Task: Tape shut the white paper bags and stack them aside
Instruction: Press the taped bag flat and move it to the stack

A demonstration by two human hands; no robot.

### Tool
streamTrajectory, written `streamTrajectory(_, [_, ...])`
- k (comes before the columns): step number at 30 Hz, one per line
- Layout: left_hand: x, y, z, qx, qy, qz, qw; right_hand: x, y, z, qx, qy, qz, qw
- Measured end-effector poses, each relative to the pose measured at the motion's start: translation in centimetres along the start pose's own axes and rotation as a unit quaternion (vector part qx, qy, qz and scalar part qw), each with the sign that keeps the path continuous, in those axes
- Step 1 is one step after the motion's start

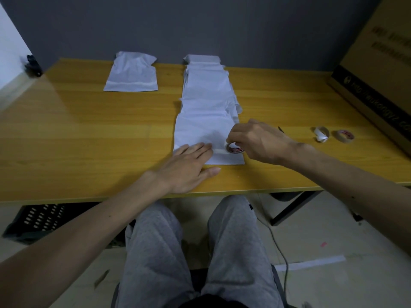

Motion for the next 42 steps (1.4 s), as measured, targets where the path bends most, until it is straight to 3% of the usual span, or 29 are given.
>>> streamTrajectory(7, [-0.4, -0.1, 0.3, -0.01, -0.007, -0.011, 1.0, -0.6, 0.2, -0.5, 0.0, 0.016, 0.006, 1.0])
streamTrajectory(16, [-0.3, 0.1, 1.0, -0.015, 0.049, -0.016, 0.999, -0.1, 0.0, -0.3, 0.055, 0.14, 0.031, 0.988])
streamTrajectory(22, [-0.6, 1.2, 1.9, 0.005, -0.057, 0.044, 0.997, 1.0, -0.8, -0.5, 0.093, 0.157, 0.055, 0.982])
streamTrajectory(24, [-0.2, 1.2, 1.8, 0.0, -0.071, 0.036, 0.997, 0.9, -0.9, -0.4, 0.129, 0.164, 0.086, 0.974])
streamTrajectory(27, [0.5, 1.0, 1.8, 0.008, -0.023, 0.015, 1.0, 0.7, -1.1, -0.7, 0.111, 0.18, 0.121, 0.97])
streamTrajectory(34, [0.0, 2.0, 1.9, 0.017, -0.071, 0.012, 0.997, 1.4, -1.6, -1.3, 0.116, 0.207, 0.118, 0.964])
streamTrajectory(39, [0.3, 1.4, 1.8, 0.015, -0.081, -0.022, 0.996, 1.5, -2.4, -0.7, 0.221, 0.248, 0.144, 0.932])
streamTrajectory(42, [0.7, 1.5, 1.6, 0.009, -0.072, -0.04, 0.997, 1.5, -2.6, -0.6, 0.212, 0.256, 0.166, 0.928])
Point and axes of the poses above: each hand's wrist, its own y-axis towards the middle knuckle, its own x-axis out of the palm, z = x × y, the point moved 4 cm from there along y, towards the middle knuckle, and after that the axes turned 7 degrees about z, right-handed, at the moved point
